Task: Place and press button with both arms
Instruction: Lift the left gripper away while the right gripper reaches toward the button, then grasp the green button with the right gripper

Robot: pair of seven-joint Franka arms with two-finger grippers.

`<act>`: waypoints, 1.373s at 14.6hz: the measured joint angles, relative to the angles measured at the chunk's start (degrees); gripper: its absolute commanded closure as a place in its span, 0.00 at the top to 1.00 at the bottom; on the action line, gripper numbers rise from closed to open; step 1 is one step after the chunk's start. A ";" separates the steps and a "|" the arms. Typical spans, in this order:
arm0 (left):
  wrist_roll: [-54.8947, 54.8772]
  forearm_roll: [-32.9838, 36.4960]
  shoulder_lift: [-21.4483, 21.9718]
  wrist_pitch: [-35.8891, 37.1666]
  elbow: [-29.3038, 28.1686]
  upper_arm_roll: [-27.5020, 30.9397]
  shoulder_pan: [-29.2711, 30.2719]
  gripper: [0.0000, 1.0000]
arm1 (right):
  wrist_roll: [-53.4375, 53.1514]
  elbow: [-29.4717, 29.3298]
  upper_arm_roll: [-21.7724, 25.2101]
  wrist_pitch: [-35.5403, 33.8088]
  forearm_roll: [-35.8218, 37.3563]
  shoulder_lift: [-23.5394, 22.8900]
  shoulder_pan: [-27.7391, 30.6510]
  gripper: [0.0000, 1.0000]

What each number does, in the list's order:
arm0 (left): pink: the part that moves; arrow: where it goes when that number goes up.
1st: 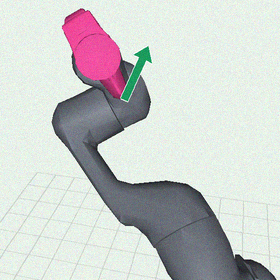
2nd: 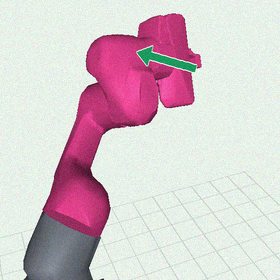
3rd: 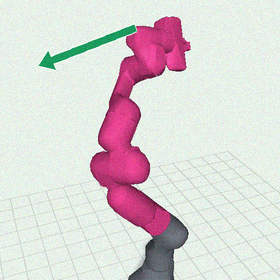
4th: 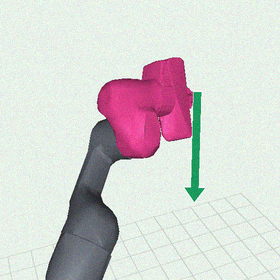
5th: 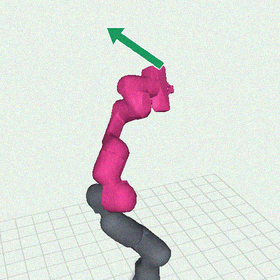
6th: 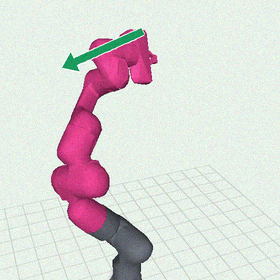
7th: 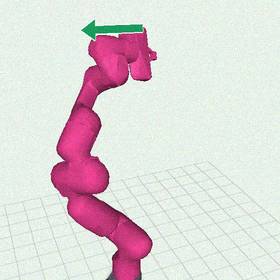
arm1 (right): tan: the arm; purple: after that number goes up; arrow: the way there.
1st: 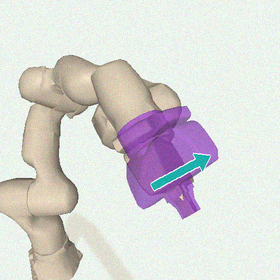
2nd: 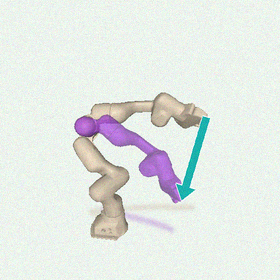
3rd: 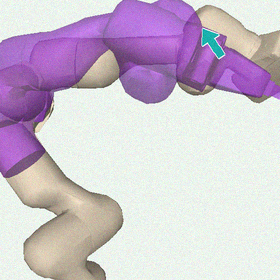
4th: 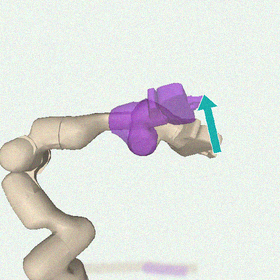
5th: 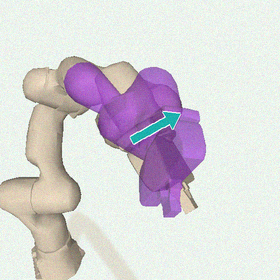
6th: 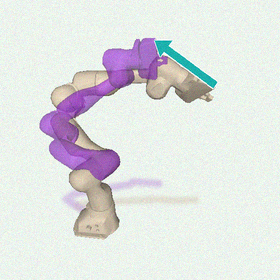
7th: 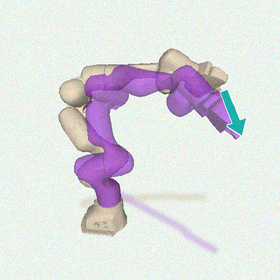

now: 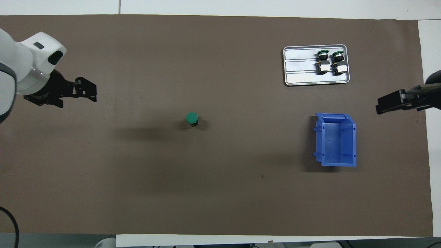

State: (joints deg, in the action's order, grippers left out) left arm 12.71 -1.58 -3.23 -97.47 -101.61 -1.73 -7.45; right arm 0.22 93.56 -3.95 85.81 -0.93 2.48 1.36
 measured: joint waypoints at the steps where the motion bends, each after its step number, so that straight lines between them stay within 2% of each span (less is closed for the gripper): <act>1: -0.80 0.42 1.12 1.57 0.12 0.01 1.13 1.00 | -3.57 -0.93 -0.61 0.95 -1.23 -1.10 -2.52 0.99; 4: -1.63 0.52 2.64 7.93 3.67 0.02 3.15 1.00 | -18.88 -6.28 -1.55 4.24 -2.18 -7.61 -13.77 0.99; 8: -2.22 0.61 3.04 11.49 7.12 0.02 3.82 1.00 | -39.76 -17.48 -1.79 12.55 -1.92 -23.26 -28.48 0.99; 11: -2.75 0.62 3.08 11.52 7.07 0.02 4.11 1.00 | -45.20 -22.80 -1.69 18.92 2.15 -33.32 -36.05 0.99; 15: -2.76 1.20 3.08 11.51 7.07 0.14 5.09 0.99 | -46.15 -20.33 -1.59 25.72 4.65 -36.24 -38.62 0.99; 20: -4.14 2.44 3.08 11.49 7.07 0.26 6.88 1.00 | -46.12 -7.30 -1.43 41.54 5.59 -36.22 -38.56 0.99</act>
State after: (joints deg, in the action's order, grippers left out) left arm 8.57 0.85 -0.15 -85.97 -94.54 -1.47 -0.56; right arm -45.90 86.26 -5.38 127.35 4.67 -33.74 -37.21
